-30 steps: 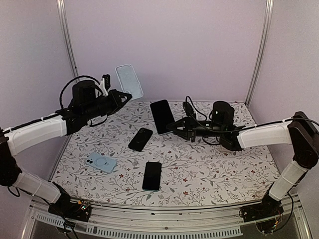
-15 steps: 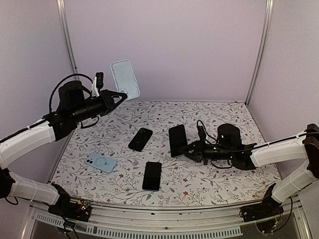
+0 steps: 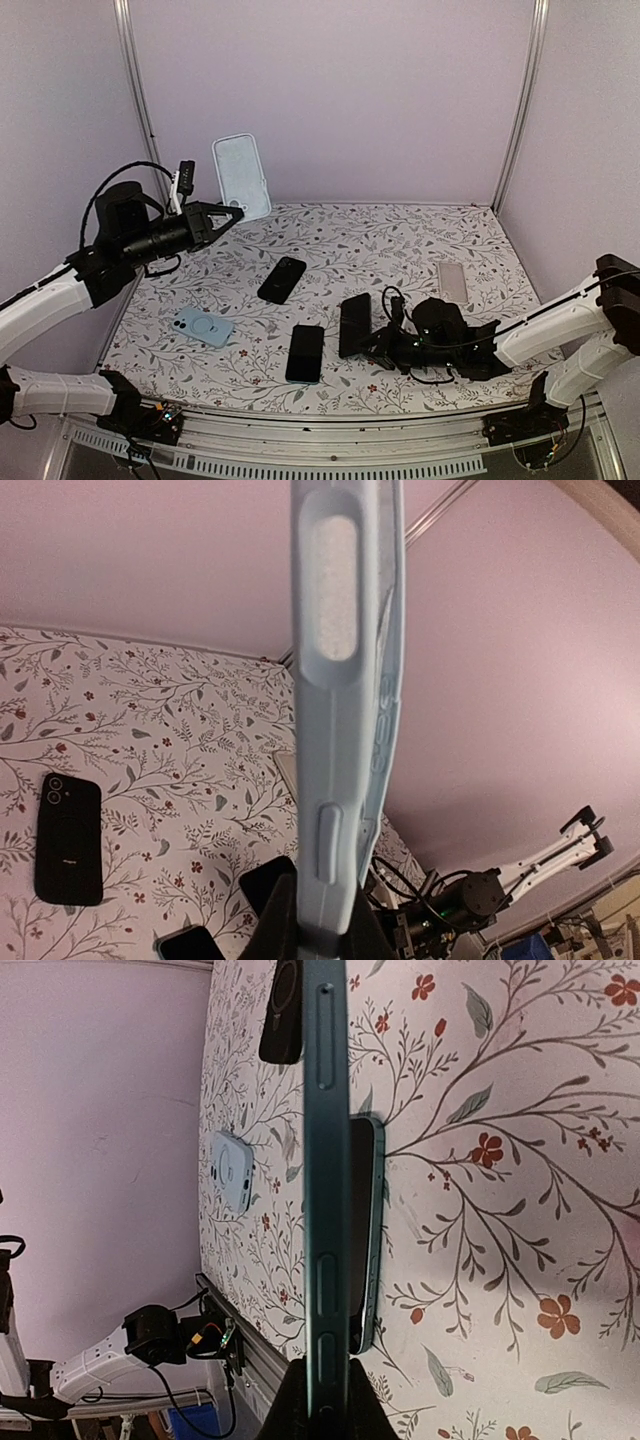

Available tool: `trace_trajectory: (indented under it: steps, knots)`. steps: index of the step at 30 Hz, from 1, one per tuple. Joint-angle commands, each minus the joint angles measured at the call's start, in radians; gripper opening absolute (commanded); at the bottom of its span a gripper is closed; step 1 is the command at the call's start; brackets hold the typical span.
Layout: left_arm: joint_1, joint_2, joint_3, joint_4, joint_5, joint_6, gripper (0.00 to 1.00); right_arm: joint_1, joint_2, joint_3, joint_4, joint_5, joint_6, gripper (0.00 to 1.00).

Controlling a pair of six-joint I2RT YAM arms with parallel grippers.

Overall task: Take the phone out of the phone case
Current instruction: Place the phone case at the center of the board.

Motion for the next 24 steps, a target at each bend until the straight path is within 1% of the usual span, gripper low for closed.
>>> trace_trajectory:
  steps: [1,6,14,18,21,24]
  knots:
    - [0.01,-0.046,-0.031,0.002,0.019,0.036,0.0,0.048,0.078,0.021,0.106,0.095,0.05,0.0]
    - [0.01,-0.089,-0.061,-0.008,0.015,0.035,0.0,0.069,0.137,-0.025,0.184,0.094,0.114,0.0]
    - [0.01,-0.125,-0.097,-0.011,0.017,0.028,0.0,0.088,0.19,0.004,0.184,0.049,0.119,0.01]
    - [0.01,-0.131,-0.107,-0.01,0.017,0.027,0.0,0.091,0.21,0.002,0.184,0.039,0.123,0.03]
    - [0.01,-0.132,-0.108,-0.008,0.017,0.026,0.0,0.09,0.2,-0.011,0.18,0.04,0.134,0.06]
    - [0.01,-0.134,-0.112,-0.001,0.018,0.025,0.0,0.092,0.194,-0.009,0.16,0.024,0.13,0.07]
